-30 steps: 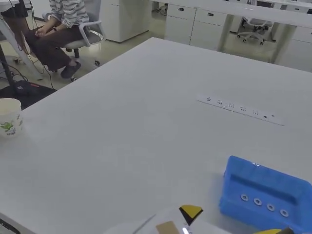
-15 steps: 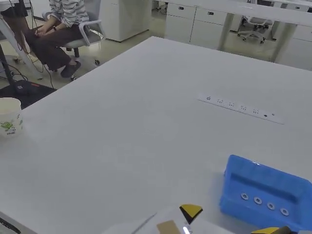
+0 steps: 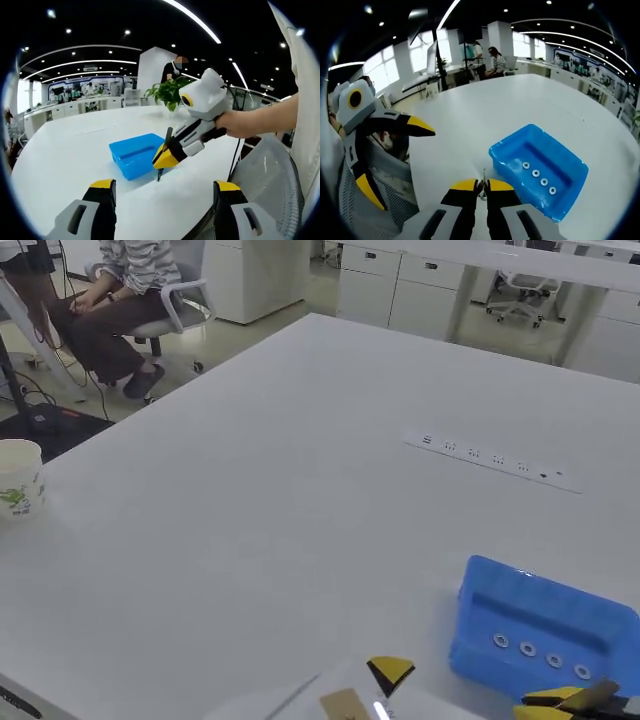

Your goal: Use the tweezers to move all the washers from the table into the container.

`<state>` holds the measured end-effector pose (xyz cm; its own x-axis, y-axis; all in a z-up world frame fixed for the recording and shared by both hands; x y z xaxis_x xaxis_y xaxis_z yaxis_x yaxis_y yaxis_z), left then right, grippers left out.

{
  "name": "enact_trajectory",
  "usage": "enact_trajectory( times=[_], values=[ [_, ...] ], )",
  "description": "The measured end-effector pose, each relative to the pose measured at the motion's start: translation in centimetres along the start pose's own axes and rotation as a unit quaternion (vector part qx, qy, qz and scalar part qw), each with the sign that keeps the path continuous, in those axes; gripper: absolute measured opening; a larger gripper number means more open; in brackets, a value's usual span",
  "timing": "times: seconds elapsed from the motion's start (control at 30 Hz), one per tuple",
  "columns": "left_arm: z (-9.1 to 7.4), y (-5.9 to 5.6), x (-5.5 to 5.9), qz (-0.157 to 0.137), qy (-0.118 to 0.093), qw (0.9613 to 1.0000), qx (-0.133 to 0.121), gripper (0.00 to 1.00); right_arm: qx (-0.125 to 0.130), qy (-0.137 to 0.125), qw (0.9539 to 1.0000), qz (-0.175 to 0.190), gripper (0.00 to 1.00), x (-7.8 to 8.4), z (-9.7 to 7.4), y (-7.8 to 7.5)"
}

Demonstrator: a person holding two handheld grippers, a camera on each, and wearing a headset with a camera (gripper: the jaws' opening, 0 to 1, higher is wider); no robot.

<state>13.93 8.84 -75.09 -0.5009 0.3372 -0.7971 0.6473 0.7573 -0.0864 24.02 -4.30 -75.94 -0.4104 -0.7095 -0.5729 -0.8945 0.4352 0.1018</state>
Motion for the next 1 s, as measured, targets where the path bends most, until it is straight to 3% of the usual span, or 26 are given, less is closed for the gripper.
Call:
enact_trajectory(
  times=[0.17, 0.43, 0.73, 1.0],
  values=[
    [0.0, 0.0, 0.0, 0.000, -0.001, 1.0000, 0.001, 0.81, -0.002, -0.041, 0.9989, 0.024, 0.03, -1.5, -1.4, -0.6],
    [-0.1, 0.0, 0.0, -0.001, -0.003, 1.0000, 0.001, 0.81, -0.001, -0.068, 0.9967, 0.044, 0.03, -2.7, -2.1, -1.6],
    [-0.1, 0.0, 0.0, -0.004, -0.007, 0.9999, 0.007, 0.81, 0.010, -0.065, 0.9967, 0.047, 0.03, -3.9, -1.4, -3.4],
    [0.0, -0.2, 0.0, -0.001, -0.005, 0.9999, 0.010, 0.81, 0.003, -0.061, 0.9965, 0.057, 0.03, -4.7, -0.2, -5.3]
  ],
)
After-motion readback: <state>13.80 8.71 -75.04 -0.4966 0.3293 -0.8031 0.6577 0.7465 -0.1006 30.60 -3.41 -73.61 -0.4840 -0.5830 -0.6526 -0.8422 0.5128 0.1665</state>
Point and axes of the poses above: the centre of the closed fingertips' face, and the gripper's own axes: z roughly forward along the fingers, y roughly to its left, x roughly out of its underside, the point moved 8 cm from there along -z, roughly backward along the fingers, and after that the axes turned 15 degrees about y, right-handed, at the moved point
